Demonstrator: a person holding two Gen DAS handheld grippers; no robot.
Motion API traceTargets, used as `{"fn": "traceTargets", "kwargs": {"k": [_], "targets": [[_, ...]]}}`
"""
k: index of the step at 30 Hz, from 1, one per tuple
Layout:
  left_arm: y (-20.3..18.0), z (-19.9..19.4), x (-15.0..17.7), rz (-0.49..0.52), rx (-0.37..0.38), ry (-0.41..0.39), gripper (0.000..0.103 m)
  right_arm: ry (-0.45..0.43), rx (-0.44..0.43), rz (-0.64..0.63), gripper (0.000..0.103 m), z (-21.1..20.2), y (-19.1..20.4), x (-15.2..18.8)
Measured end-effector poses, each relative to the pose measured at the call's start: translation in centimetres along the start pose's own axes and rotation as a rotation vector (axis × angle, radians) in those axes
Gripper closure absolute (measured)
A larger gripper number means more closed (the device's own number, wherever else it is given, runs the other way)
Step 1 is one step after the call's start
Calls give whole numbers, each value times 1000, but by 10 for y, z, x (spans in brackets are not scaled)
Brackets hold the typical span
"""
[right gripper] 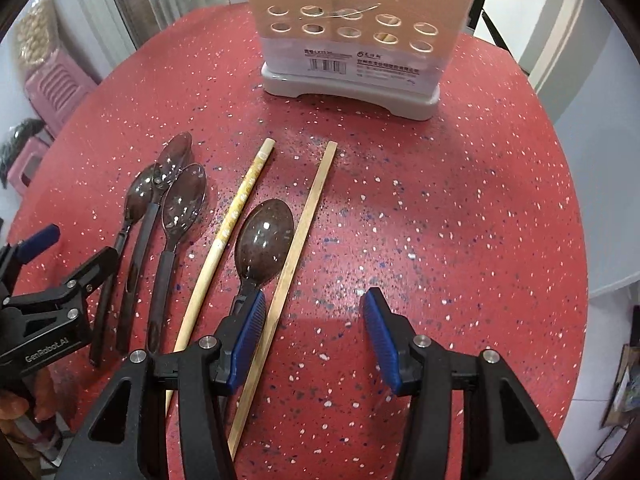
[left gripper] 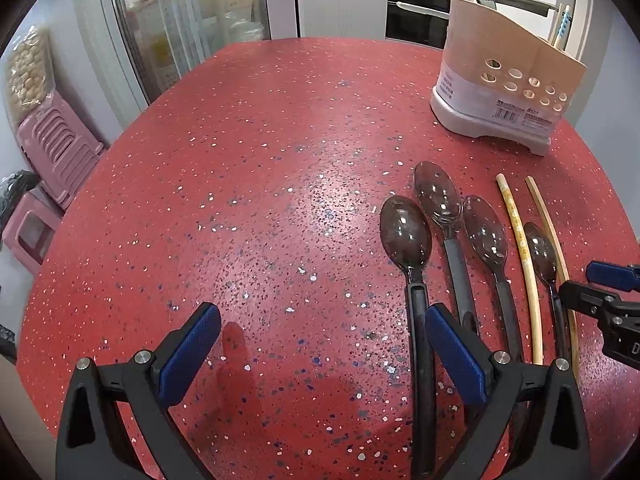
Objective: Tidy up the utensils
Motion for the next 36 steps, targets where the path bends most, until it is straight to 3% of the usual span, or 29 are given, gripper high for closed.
{"fn": "traceTargets", "kwargs": {"k": [7, 14, 16, 20, 23, 24, 31, 35, 36], "targets": [[-7, 6, -6, 38, 6, 54, 0, 30, 1, -33, 49, 1, 7, -12], [-22, 8, -16, 93, 81, 134, 0, 40, -23, -68, 76, -1, 13, -19], [-29, 7, -19, 124, 95, 145, 7, 39, -34, -72, 89, -3, 16, -21], [-44, 4, -23, 178, 125, 171, 23, 25, -58, -78, 94, -5, 15, -23], [-54, -1, -22, 216, 153, 168, 51, 10, -92, -61, 97, -5, 7, -15], [-57, -2, -22, 225, 154, 167, 65, 4, -104, -53, 97, -3, 5, -10], [-58, -15, -9, 164, 207, 113, 66, -53, -183, -5, 97, -13, -19, 3], [-48, -32, -6, 99, 240, 44, 67, -112, -239, 8, 97, -29, -29, 6], [-46, -37, -6, 87, 248, 29, 78, -122, -253, 13, 97, -32, -31, 2]]}}
Point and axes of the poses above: each gripper's, at about its wrist camera, not at the fingertips, and z roughly the way its jaws point, y to its left, x to its underside, the point moved 4 cm from there along z, roughly the way its jaws point, and after that the axes turned 5 degrees about -z, right-handed, at the moved point
